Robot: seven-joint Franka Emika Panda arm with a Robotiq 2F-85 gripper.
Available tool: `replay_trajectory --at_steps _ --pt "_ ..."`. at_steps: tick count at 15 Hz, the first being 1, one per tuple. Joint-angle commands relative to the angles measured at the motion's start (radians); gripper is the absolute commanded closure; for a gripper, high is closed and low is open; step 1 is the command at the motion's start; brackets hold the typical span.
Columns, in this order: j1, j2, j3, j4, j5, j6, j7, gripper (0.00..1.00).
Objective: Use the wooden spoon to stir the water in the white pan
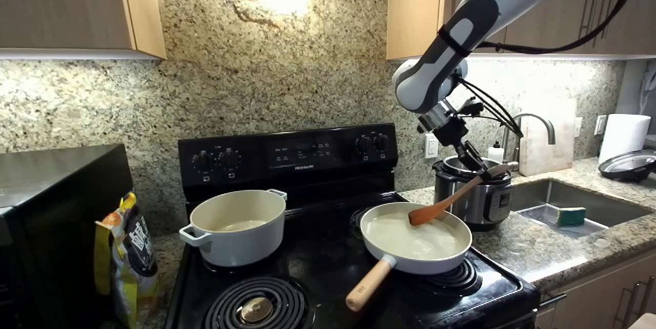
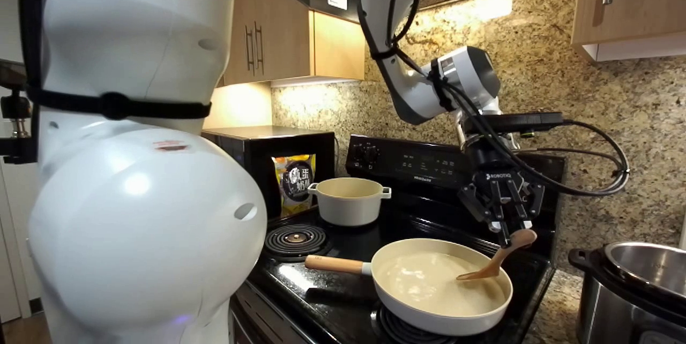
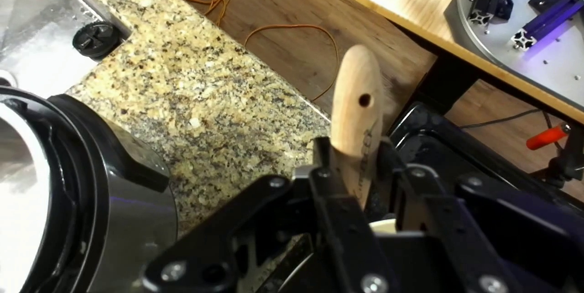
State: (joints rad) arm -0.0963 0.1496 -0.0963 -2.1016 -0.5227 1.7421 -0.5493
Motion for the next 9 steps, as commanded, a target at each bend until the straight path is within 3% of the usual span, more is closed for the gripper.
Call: replay_trajectory --at_steps 1,9 --pt "0.012 0.073 0.023 0.067 -0.014 -0.043 0.003 0.93" --pt "0.062 0.101 0.098 0.045 -0.047 -0.025 -0.064 0.93"
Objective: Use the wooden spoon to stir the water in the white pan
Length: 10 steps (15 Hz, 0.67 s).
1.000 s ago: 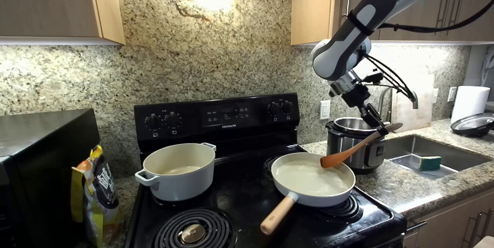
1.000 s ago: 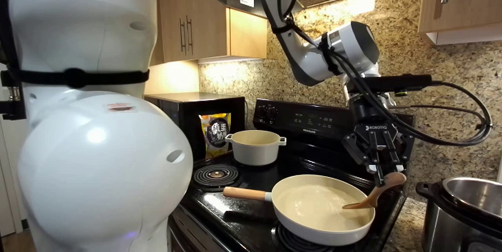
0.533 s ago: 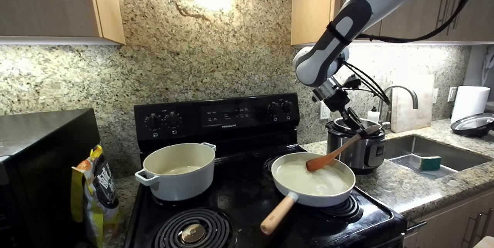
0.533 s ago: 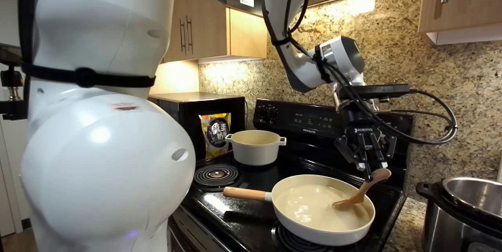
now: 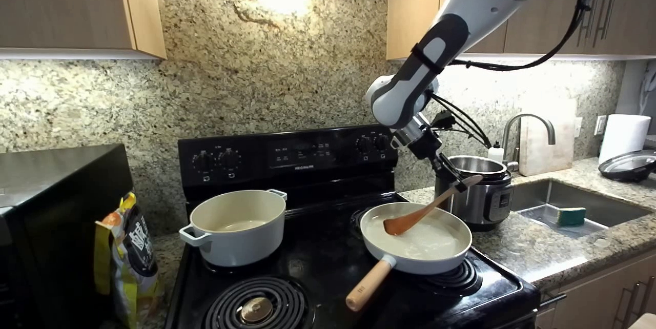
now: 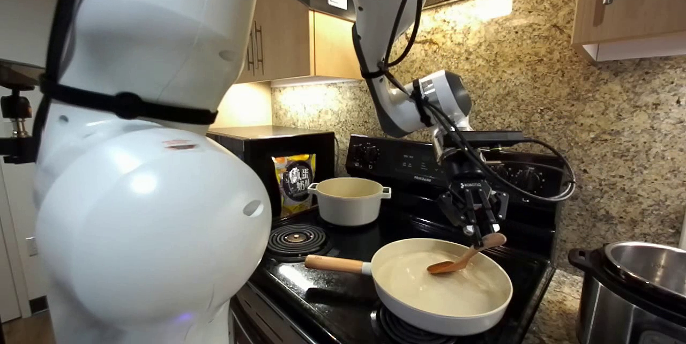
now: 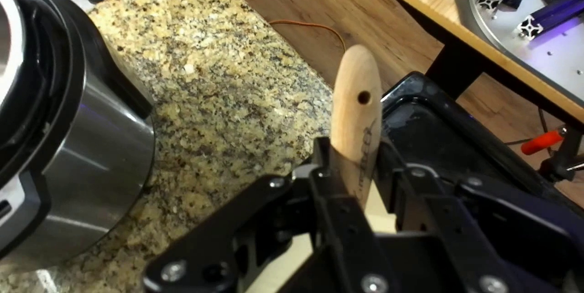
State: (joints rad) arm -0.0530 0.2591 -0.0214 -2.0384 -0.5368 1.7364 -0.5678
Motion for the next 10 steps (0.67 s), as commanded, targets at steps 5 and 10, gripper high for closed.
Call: replay_trajectory --at_steps 5,10 --pt "0.035 -0.024 0.047 -0.063 -0.054 -0.033 -0.134 0.93" --pt "0.021 -0.071 0.038 -0.165 -0.073 -0.024 -0.215 0.93"
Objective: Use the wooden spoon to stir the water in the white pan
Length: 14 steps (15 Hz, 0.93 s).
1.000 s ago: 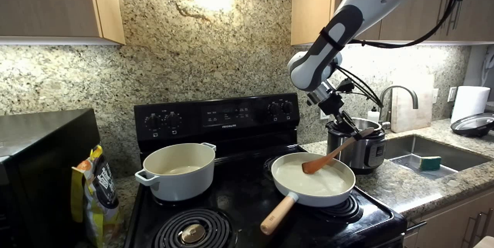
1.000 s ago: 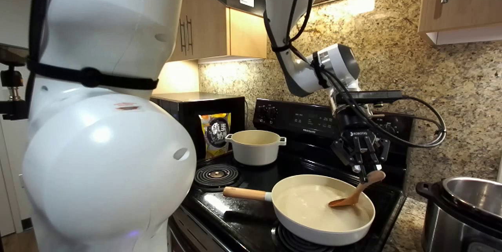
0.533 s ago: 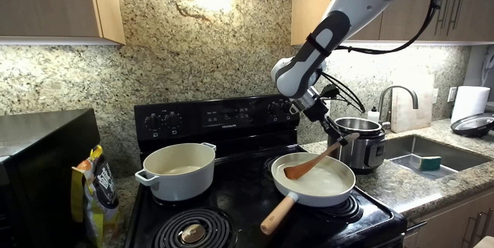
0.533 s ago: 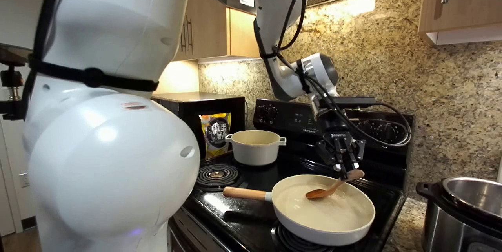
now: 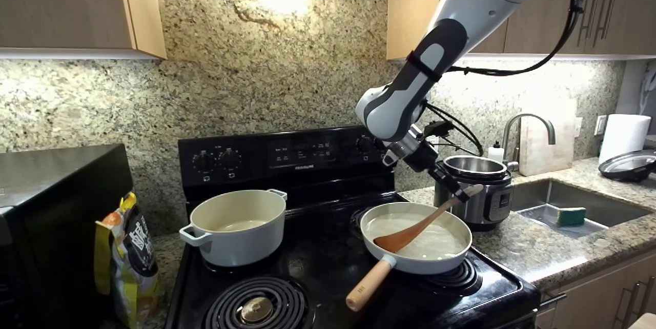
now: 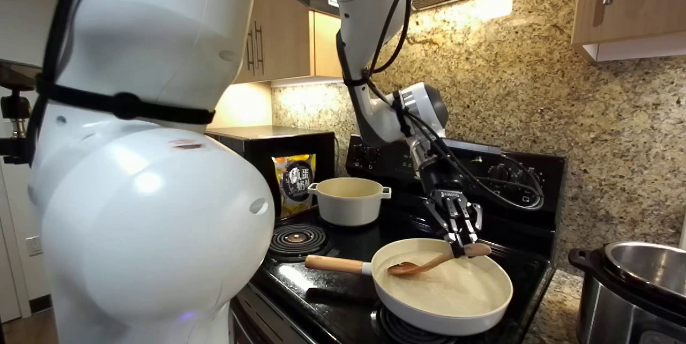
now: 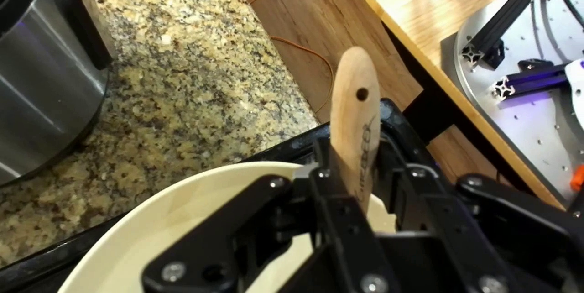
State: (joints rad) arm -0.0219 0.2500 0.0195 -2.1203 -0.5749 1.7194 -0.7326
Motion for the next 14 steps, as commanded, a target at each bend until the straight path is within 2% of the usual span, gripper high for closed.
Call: replay_trajectory --at_steps 1,8,14 --pt "-0.013 -0.070 -0.007 -0.101 -0.039 -0.006 -0.056 0.93" --pt "-0.040 -0.125 -0.058 -0.171 -0.056 -0.023 -0.022 0.93" --pt "-0.067 -0.144 -0.096 -0.164 -0.045 -0.053 0.000 0.93"
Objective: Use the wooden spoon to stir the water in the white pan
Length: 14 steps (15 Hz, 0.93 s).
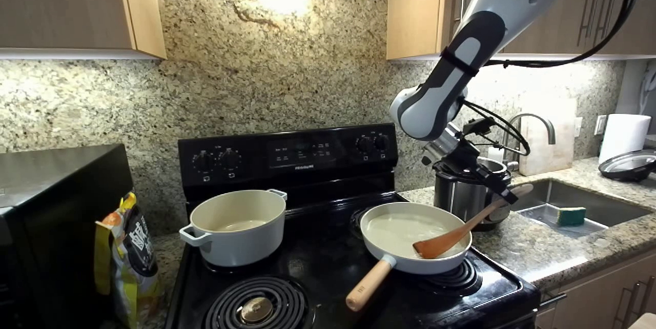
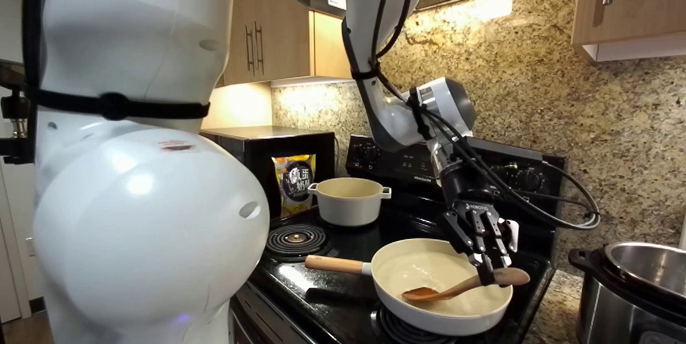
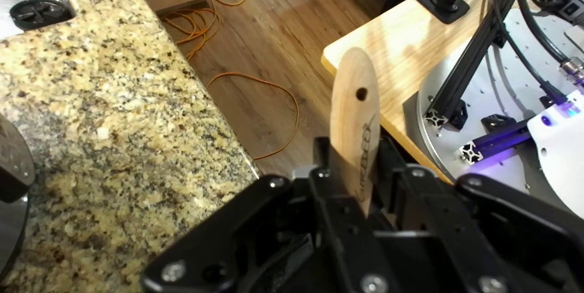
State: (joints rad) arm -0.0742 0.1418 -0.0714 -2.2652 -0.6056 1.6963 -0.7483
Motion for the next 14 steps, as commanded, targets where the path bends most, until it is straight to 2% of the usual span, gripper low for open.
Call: replay_trajectory --at_steps 1,14 --pt "-0.018 -0.034 -0.010 -0.013 -0.012 -0.040 0.023 0.93" --pt "-0.043 0.018 -0.042 0.107 0.063 -0.105 0.276 0.93"
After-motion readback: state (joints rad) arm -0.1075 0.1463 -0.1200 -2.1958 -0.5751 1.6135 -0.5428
